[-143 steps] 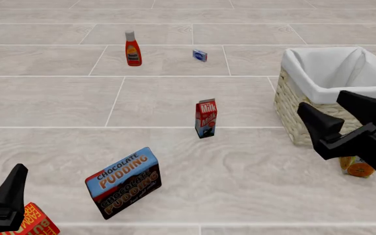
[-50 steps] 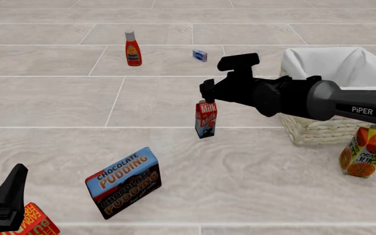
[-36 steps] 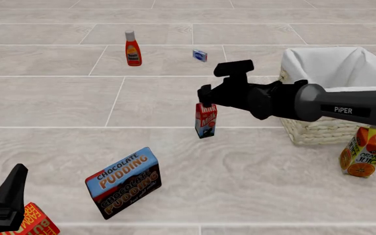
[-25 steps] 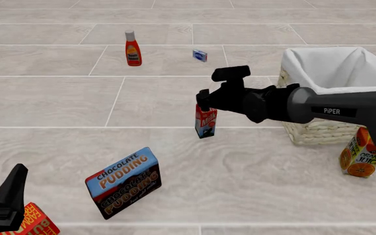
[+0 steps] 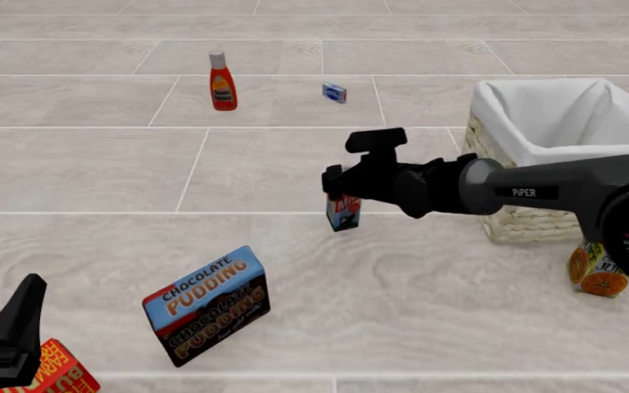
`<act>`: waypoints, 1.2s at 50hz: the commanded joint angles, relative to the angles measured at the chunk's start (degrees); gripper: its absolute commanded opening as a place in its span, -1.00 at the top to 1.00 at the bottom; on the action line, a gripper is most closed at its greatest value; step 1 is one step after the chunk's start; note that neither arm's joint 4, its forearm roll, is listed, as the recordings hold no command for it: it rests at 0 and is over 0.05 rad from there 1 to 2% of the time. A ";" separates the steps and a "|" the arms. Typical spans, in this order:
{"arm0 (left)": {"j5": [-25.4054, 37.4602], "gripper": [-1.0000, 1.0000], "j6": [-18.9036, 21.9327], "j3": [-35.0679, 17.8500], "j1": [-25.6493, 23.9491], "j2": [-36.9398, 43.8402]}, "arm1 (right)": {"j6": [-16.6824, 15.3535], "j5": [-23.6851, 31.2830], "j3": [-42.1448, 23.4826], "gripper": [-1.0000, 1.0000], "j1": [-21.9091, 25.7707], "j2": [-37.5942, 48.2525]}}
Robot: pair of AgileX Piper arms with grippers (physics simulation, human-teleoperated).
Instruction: Pick the milk and place it in the basket.
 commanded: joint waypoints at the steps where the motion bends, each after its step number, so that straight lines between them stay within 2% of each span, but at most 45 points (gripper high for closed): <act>1: 0.00 -1.00 0.00 0.00 0.00 0.00 | 0.59 -0.81 0.05 -1.00 0.08 1.68; 8: 0.00 -1.00 0.00 0.00 0.00 0.00 | 0.90 -1.15 0.24 -1.00 0.46 2.13; 9: 0.00 -1.00 0.00 0.00 0.00 0.00 | 0.67 -0.99 0.39 1.00 0.37 1.99; 24: 0.00 -1.00 0.00 0.00 0.00 0.00 | -1.10 -0.41 0.51 1.00 0.06 -0.45; 30: 0.00 -1.00 0.00 0.00 0.00 0.00 | -2.83 0.14 0.71 1.00 -0.50 -2.90; 33: 0.00 -1.00 0.00 0.00 0.00 0.00 | -4.62 -0.08 1.56 1.00 -0.24 -5.61; 45: 0.00 -1.00 0.00 0.00 0.00 0.00 | -6.53 2.55 1.54 1.00 -0.33 -13.01; 60: 0.00 -1.00 0.00 0.00 0.00 0.00 | -7.16 6.57 0.99 1.00 -1.48 -23.12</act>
